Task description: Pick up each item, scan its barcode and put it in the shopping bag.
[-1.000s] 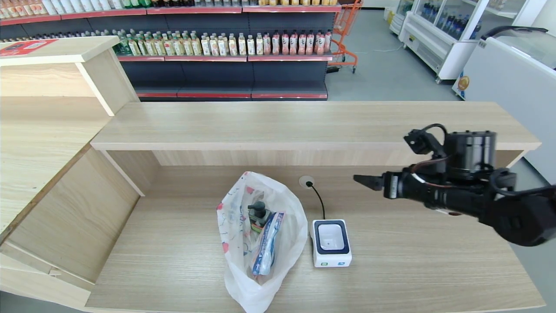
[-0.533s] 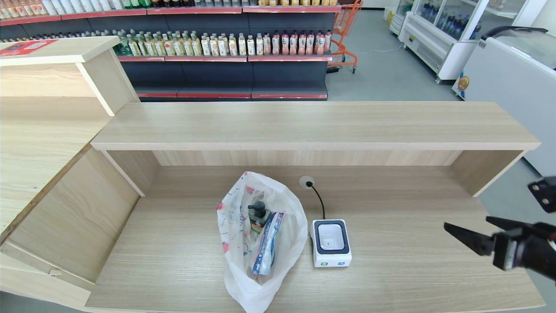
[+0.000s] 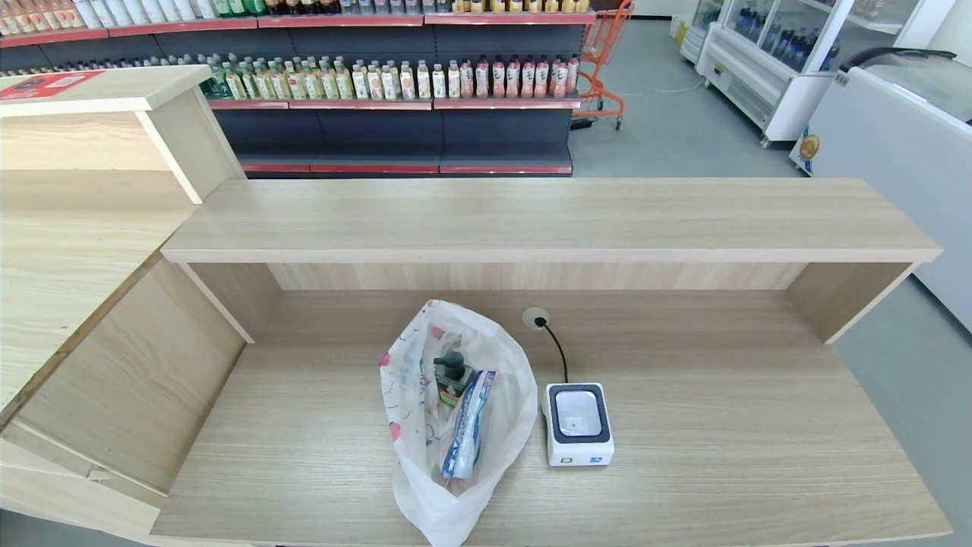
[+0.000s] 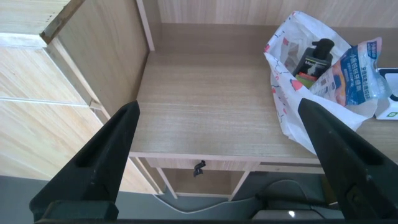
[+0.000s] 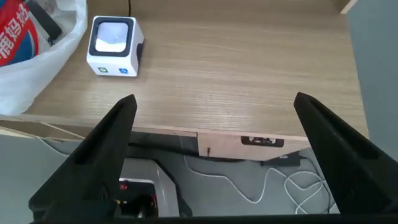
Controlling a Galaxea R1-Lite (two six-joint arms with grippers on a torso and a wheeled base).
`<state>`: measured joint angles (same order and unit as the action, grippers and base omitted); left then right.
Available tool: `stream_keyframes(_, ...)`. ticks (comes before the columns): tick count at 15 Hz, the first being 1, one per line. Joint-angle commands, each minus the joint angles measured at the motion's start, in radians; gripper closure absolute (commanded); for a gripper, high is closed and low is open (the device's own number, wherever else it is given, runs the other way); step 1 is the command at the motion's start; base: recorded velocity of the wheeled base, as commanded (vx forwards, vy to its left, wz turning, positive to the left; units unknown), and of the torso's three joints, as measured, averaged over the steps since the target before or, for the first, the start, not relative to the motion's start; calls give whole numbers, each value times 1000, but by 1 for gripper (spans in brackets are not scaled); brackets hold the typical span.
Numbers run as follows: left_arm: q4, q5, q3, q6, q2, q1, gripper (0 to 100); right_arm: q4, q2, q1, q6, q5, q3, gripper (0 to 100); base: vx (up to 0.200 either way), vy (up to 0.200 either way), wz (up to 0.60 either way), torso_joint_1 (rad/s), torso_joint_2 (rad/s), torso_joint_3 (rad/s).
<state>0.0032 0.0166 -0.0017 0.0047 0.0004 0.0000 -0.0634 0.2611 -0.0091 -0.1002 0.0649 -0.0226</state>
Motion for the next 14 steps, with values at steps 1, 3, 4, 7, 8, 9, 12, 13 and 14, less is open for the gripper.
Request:
stream_keyframes(1, 0, 0, 0, 0, 0, 0, 0, 70, -255, 17, -7, -23, 21, 0, 0, 0, 0, 0, 0, 0)
stream_keyframes(3, 0, 0, 0, 0, 0, 0, 0, 71, -256, 17, -7, -8, 21, 0, 0, 0, 0, 0, 0, 0)
stream_keyframes(4, 0, 0, 0, 0, 0, 0, 0, 76, -256, 17, 16, -5, 19, 0, 0, 0, 0, 0, 0, 0)
stream_keyframes(7, 0, 0, 0, 0, 0, 0, 0, 74, -258, 17, 50, -4, 19, 0, 0, 0, 0, 0, 0, 0)
stream_keyframes(8, 0, 0, 0, 0, 0, 0, 0, 76, -256, 15, 53, -4, 19, 0, 0, 0, 0, 0, 0, 0)
stream_keyframes(9, 0, 0, 0, 0, 0, 0, 0, 76, -255, 17, 30, -4, 19, 0, 0, 0, 0, 0, 0, 0)
stream_keyframes(12, 0, 0, 0, 0, 0, 0, 0, 74, -256, 17, 5, -2, 21, 0, 0, 0, 0, 0, 0, 0)
stream_keyframes(13, 0, 0, 0, 0, 0, 0, 0, 76, -256, 17, 5, -2, 19, 0, 0, 0, 0, 0, 0, 0)
stream_keyframes(14, 0, 0, 0, 0, 0, 0, 0, 76, -258, 15, 8, -4, 19, 0, 0, 0, 0, 0, 0, 0)
